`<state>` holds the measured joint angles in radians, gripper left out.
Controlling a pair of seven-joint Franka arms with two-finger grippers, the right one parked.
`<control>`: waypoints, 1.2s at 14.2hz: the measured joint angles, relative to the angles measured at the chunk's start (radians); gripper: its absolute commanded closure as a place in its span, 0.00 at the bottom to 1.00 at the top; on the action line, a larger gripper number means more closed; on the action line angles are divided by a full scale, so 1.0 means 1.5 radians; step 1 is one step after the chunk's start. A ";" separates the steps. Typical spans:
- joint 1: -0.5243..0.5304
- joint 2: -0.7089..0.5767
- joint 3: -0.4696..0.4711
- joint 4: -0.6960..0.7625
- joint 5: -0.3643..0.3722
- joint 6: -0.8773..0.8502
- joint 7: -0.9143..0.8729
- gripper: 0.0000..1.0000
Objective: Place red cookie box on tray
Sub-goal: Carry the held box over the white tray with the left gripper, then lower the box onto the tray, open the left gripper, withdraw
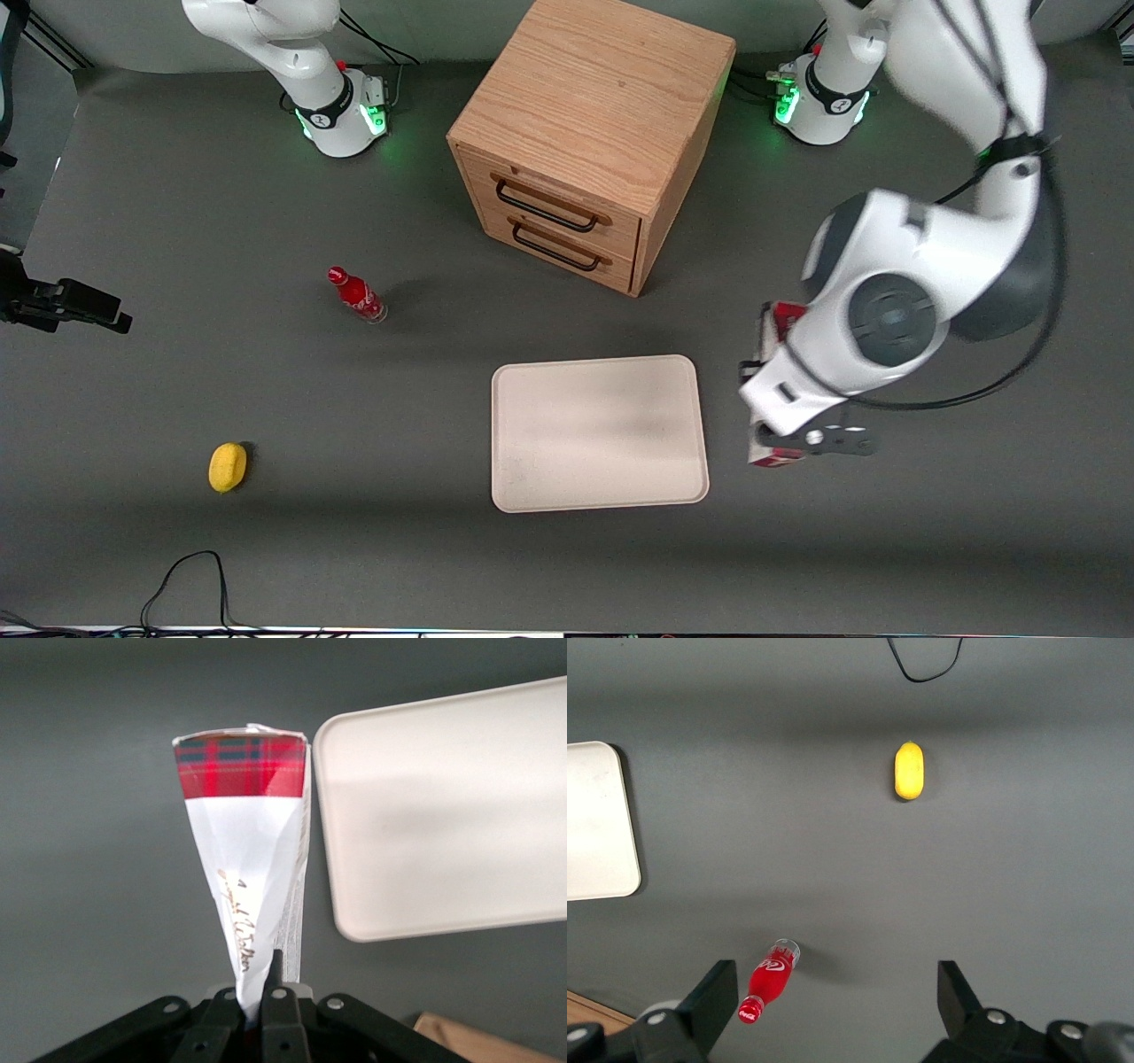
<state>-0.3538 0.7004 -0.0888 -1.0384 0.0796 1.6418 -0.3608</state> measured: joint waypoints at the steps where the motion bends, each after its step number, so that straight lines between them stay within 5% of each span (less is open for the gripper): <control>1: -0.014 0.024 0.001 0.006 0.001 0.020 -0.023 1.00; 9: -0.064 0.172 0.018 0.018 0.031 0.177 -0.160 1.00; 10: -0.067 0.181 0.018 0.018 0.031 0.187 -0.173 0.40; 11: -0.068 0.186 0.019 0.018 0.031 0.192 -0.178 0.00; 17: -0.067 0.171 0.025 0.038 0.031 0.194 -0.178 0.00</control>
<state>-0.4540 0.9574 -0.0517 -0.9811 0.1268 1.9325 -0.6276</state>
